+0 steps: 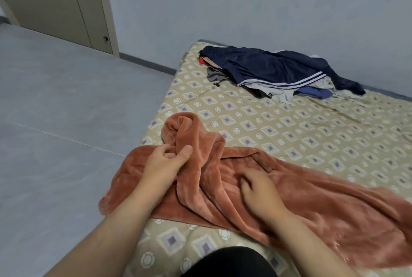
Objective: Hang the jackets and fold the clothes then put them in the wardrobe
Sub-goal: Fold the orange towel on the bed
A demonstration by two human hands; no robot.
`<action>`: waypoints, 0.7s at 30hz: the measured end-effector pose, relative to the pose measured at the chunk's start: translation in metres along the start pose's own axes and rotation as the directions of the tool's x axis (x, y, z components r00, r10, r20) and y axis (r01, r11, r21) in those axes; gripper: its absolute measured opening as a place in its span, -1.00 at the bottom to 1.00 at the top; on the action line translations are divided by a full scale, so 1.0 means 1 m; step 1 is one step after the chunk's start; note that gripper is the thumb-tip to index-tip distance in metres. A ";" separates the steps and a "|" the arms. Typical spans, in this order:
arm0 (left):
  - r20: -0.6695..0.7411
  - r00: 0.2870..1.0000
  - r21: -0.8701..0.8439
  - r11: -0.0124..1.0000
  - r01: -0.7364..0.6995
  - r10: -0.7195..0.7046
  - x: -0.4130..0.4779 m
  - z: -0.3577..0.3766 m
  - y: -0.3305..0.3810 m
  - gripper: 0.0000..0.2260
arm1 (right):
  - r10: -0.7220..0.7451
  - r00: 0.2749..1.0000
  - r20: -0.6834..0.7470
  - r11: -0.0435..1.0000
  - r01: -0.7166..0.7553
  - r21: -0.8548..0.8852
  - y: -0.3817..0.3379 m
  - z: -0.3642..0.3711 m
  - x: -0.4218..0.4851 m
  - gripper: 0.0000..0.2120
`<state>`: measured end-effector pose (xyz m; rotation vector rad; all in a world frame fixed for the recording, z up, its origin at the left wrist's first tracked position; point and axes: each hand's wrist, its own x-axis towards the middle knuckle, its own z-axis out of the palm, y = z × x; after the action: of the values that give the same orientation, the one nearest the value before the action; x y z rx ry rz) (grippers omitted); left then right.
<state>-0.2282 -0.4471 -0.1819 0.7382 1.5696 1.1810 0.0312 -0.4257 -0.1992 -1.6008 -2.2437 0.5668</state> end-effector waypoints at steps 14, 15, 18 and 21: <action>0.349 0.926 -0.849 0.368 0.378 -0.145 -0.043 -0.065 0.007 -0.45 | 0.205 0.976 0.070 0.936 -0.175 -0.306 0.016 -0.073 0.029 -0.80; 0.200 0.947 -0.890 0.357 0.282 -0.251 -0.032 -0.077 -0.016 -0.51 | 0.182 0.979 -0.088 0.901 -0.202 -0.385 0.014 -0.074 0.032 -0.77; -0.052 0.833 -0.663 0.643 0.383 -0.551 -0.048 -0.098 -0.049 -0.82 | 0.167 0.974 -0.156 0.814 -0.225 -0.535 -0.005 -0.058 0.029 -0.74; -0.280 0.894 -0.482 0.857 0.185 -0.351 -0.043 -0.084 -0.032 -0.87 | 0.021 0.999 -0.047 0.949 -0.035 -0.315 -0.047 -0.030 0.013 -0.71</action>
<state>-0.2906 -0.5234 -0.1946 -0.0130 1.5450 1.4422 0.0028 -0.4236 -0.1494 -1.7752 -2.3748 0.1807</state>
